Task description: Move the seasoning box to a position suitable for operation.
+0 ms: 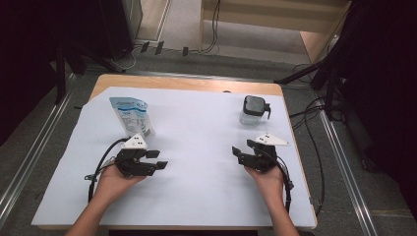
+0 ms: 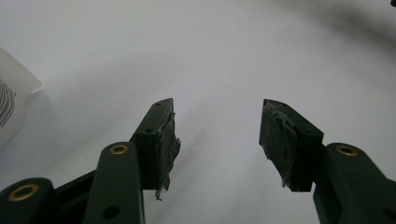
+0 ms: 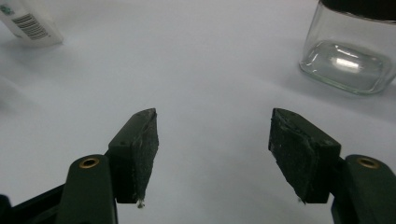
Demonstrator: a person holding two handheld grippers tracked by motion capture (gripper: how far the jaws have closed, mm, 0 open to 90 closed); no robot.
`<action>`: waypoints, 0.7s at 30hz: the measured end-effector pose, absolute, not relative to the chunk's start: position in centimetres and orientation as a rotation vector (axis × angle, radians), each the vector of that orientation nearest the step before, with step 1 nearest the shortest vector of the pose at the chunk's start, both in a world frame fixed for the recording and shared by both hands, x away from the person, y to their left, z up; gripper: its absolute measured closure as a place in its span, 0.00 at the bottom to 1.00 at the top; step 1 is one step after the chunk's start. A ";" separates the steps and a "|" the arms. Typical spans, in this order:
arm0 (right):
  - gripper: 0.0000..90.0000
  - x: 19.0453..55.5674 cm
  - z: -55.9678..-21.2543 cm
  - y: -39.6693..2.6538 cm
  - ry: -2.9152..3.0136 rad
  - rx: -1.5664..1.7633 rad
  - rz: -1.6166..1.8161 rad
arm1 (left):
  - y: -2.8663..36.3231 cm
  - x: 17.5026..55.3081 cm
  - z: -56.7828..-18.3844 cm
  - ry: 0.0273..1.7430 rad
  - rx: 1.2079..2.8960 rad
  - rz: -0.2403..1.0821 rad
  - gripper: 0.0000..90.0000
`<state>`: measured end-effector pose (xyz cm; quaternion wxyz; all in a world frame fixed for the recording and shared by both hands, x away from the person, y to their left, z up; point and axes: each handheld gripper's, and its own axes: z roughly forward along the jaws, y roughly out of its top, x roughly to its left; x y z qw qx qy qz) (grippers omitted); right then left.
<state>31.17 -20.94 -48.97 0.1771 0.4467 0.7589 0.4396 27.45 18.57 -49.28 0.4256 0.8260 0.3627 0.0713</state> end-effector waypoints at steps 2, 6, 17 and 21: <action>0.36 31.2 -49.0 -21.2 2.138 1.274 1.248 | 18.5 27.5 -49.4 0.914 2.062 0.168 0.51; 0.31 31.9 -49.1 -21.4 2.110 1.300 1.247 | 18.3 27.7 -49.5 0.905 2.076 0.159 0.51; 0.13 33.5 -48.0 -22.2 2.021 1.382 1.242 | 18.3 27.6 -49.5 0.908 2.080 0.155 0.51; 0.00 34.0 -47.8 -22.2 2.007 1.399 1.216 | 18.4 27.5 -49.6 0.914 2.077 0.164 0.50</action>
